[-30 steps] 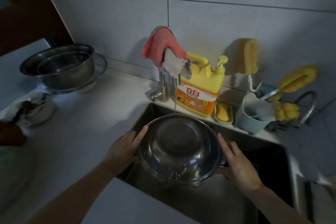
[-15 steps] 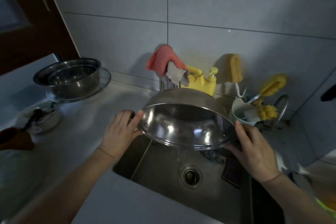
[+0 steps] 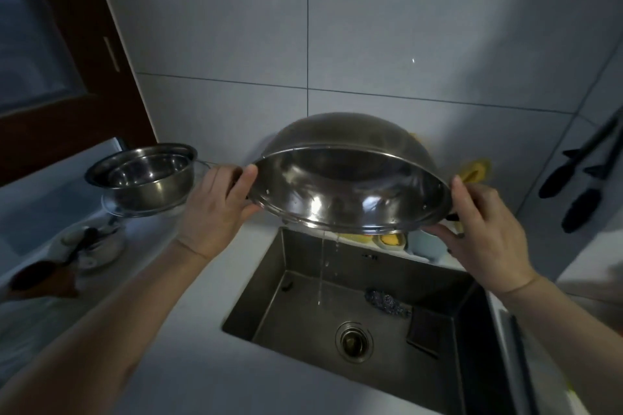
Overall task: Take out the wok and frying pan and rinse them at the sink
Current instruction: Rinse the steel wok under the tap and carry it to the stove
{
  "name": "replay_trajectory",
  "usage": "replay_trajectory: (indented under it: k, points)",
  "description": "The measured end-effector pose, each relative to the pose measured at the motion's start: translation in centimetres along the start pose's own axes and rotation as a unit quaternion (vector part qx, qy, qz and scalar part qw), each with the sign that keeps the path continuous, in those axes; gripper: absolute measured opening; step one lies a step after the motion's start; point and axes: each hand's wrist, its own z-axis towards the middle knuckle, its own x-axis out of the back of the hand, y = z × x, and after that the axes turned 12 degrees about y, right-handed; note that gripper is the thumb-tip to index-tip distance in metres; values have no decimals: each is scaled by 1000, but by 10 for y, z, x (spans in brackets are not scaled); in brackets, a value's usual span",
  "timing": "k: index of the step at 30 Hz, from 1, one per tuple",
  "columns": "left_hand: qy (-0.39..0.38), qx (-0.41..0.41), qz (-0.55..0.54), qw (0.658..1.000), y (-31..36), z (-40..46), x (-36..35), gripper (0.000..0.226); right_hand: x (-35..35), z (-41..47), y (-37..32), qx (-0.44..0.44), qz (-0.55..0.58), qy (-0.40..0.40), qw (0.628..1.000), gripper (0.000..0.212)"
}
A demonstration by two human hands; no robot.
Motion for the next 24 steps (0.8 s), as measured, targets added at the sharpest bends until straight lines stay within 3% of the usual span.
replay_trajectory:
  k: [3,8,12,24]
  points:
    - [43,-14,4,999,-3,13,7,106,10,14,-1,12,-13,20,1000,82]
    - [80,-29,16,996,-4,29,15,107,22,27,1,28,-25,40,999,93]
    - [89,-36,18,995,-5,34,18,109,26,33,-1,29,-28,48,998,76]
    - [83,-40,13,996,-4,35,12,108,22,27,4,23,-27,42,998,87]
